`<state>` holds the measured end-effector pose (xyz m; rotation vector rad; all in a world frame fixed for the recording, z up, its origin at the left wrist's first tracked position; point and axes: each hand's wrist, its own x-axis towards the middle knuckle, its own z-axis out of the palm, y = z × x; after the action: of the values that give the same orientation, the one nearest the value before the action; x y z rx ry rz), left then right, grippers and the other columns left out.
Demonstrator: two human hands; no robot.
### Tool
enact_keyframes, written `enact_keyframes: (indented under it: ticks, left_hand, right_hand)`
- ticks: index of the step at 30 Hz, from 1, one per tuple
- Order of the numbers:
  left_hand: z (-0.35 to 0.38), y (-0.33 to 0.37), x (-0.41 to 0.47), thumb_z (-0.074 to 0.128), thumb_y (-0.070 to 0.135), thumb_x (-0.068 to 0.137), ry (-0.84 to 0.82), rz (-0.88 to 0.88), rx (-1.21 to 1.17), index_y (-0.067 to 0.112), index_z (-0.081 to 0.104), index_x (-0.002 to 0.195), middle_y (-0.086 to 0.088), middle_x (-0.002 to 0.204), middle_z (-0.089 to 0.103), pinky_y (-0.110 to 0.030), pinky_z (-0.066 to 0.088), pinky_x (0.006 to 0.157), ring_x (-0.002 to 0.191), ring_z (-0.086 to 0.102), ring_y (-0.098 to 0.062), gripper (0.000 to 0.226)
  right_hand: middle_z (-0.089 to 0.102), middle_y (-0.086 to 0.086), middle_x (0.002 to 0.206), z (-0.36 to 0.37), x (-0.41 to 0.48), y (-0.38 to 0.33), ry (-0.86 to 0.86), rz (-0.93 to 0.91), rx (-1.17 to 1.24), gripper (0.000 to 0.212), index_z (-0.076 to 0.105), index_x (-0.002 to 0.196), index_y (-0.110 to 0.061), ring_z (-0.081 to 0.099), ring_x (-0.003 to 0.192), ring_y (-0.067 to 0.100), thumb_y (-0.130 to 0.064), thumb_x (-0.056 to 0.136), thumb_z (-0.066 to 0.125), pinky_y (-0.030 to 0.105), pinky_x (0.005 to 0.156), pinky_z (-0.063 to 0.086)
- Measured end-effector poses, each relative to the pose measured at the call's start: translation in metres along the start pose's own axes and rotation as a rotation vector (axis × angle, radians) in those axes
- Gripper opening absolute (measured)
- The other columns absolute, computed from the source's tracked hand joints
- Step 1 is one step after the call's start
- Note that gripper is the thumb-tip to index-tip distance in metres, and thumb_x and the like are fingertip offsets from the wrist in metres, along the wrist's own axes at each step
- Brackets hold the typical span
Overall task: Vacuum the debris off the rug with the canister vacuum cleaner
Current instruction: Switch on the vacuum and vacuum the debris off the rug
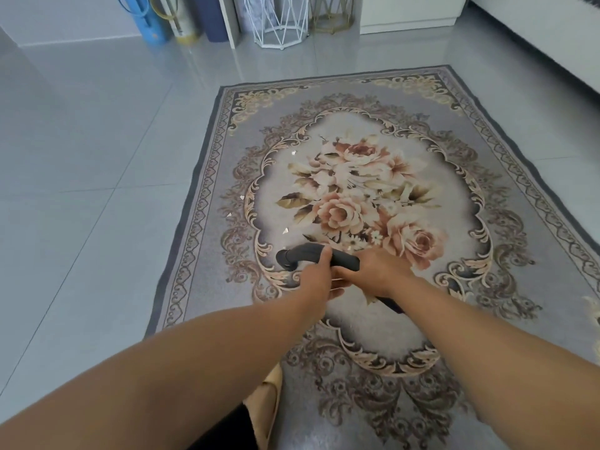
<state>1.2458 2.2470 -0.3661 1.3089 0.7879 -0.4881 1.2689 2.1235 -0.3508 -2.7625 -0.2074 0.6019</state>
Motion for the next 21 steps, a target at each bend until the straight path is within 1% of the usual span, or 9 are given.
enact_keyframes:
  ticks: [2, 4, 6, 10, 14, 15, 16, 18, 21]
  left_hand:
    - [0.003, -0.001, 0.003, 0.042, 0.047, 0.1, 0.038, 0.041, -0.009, 0.007, 0.057, 0.118, -0.011, 0.101, 0.072, -0.028, 0.054, 0.065, 0.071, 0.068, -0.017, 0.047]
    - [0.003, -0.001, 0.007, 0.038, 0.047, 0.101, 0.05, 0.095, 0.003, 0.01, 0.055, 0.116, -0.009, 0.101, 0.071, -0.025, 0.052, 0.061, 0.066, 0.066, -0.014, 0.043]
    - [0.004, -0.001, 0.011, 0.036, 0.046, 0.101, 0.053, 0.167, 0.005, 0.011, 0.054, 0.121, -0.006, 0.1, 0.07, -0.022, 0.05, 0.055, 0.064, 0.066, -0.012, 0.044]
    - [0.009, 0.001, 0.029, 0.038, 0.051, 0.099, 0.113, 0.246, -0.052, 0.009, 0.051, 0.131, -0.008, 0.105, 0.07, -0.021, 0.045, 0.051, 0.078, 0.067, -0.021, 0.055]
    - [0.009, -0.007, 0.054, 0.035, 0.057, 0.097, 0.162, 0.246, -0.108, 0.009, 0.035, 0.146, -0.011, 0.112, 0.069, -0.021, 0.05, 0.054, 0.091, 0.069, -0.026, 0.069]
    - [0.007, -0.008, 0.057, 0.037, 0.057, 0.097, 0.145, 0.259, -0.111, 0.008, 0.036, 0.145, -0.01, 0.11, 0.07, -0.021, 0.05, 0.054, 0.086, 0.07, -0.024, 0.069]
    - [0.005, -0.007, 0.06, 0.039, 0.056, 0.097, 0.118, 0.267, -0.122, 0.008, 0.041, 0.141, -0.01, 0.105, 0.071, -0.021, 0.05, 0.052, 0.075, 0.07, -0.019, 0.065]
    - [-0.001, 0.0, 0.066, 0.046, 0.052, 0.096, 0.041, 0.246, -0.149, 0.008, 0.055, 0.126, -0.008, 0.09, 0.072, -0.022, 0.049, 0.05, 0.056, 0.065, -0.012, 0.055]
    - [-0.014, 0.007, 0.074, 0.055, 0.052, 0.091, -0.042, 0.223, -0.182, 0.006, 0.065, 0.111, -0.004, 0.074, 0.069, -0.026, 0.047, 0.055, 0.05, 0.061, -0.01, 0.051]
  right_hand:
    - [0.063, -0.005, 0.071, 0.0, 0.004, -0.004, 0.003, 0.003, 0.015, 0.055, 0.062, 0.084, -0.024, 0.061, 0.064, 0.013, -0.075, 0.081, 0.045, 0.028, 0.054, 0.044]
    - [0.064, -0.005, 0.069, -0.003, 0.007, -0.005, 0.012, 0.009, 0.021, 0.052, 0.063, 0.083, -0.025, 0.062, 0.063, 0.013, -0.074, 0.082, 0.046, 0.029, 0.057, 0.05]
    - [0.065, -0.005, 0.069, -0.005, 0.009, -0.003, 0.036, 0.014, 0.044, 0.05, 0.063, 0.082, -0.026, 0.063, 0.062, 0.014, -0.072, 0.083, 0.046, 0.033, 0.062, 0.056]
    - [0.067, -0.002, 0.068, -0.006, 0.022, -0.01, 0.057, -0.002, 0.077, 0.051, 0.066, 0.083, -0.022, 0.064, 0.063, 0.016, -0.069, 0.085, 0.047, 0.035, 0.064, 0.055]
    - [0.069, -0.001, 0.069, 0.0, 0.04, -0.014, 0.033, 0.01, 0.076, 0.053, 0.067, 0.08, -0.021, 0.066, 0.063, 0.017, -0.07, 0.083, 0.049, 0.037, 0.065, 0.056]
    - [0.069, -0.002, 0.069, -0.001, 0.042, -0.013, 0.029, 0.014, 0.08, 0.052, 0.067, 0.081, -0.022, 0.066, 0.062, 0.016, -0.07, 0.083, 0.049, 0.036, 0.063, 0.056]
    - [0.068, -0.002, 0.068, -0.001, 0.044, -0.012, 0.029, 0.013, 0.076, 0.05, 0.067, 0.082, -0.023, 0.065, 0.061, 0.016, -0.07, 0.083, 0.05, 0.035, 0.061, 0.055]
    - [0.066, -0.002, 0.067, -0.003, 0.049, -0.011, 0.024, 0.009, 0.073, 0.048, 0.065, 0.081, -0.024, 0.063, 0.06, 0.015, -0.071, 0.083, 0.052, 0.032, 0.059, 0.051]
    - [0.065, 0.0, 0.063, -0.005, 0.056, -0.014, 0.034, 0.006, 0.083, 0.057, 0.062, 0.076, -0.022, 0.062, 0.057, 0.016, -0.078, 0.078, 0.051, 0.032, 0.058, 0.05]
